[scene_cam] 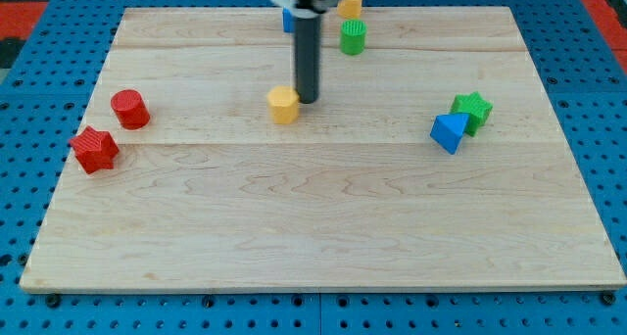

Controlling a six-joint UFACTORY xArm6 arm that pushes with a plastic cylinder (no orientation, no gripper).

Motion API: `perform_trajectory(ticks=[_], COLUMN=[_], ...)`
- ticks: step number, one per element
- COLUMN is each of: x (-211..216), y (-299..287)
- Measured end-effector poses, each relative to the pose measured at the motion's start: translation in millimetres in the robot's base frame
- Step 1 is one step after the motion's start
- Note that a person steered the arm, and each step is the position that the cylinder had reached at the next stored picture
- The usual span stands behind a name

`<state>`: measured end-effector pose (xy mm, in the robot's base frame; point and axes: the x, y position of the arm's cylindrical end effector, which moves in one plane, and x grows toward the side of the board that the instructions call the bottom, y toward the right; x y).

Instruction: Move the red circle left of the yellow hexagon

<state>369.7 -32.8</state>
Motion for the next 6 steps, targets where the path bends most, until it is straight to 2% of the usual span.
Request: perform_trajectory(ticks=[1,3,4,5,6], x=[-19.8,-34.0,-22.9,14.4,28.1], y=[1.3,-199.0,-258.9,-251.7,-188.2])
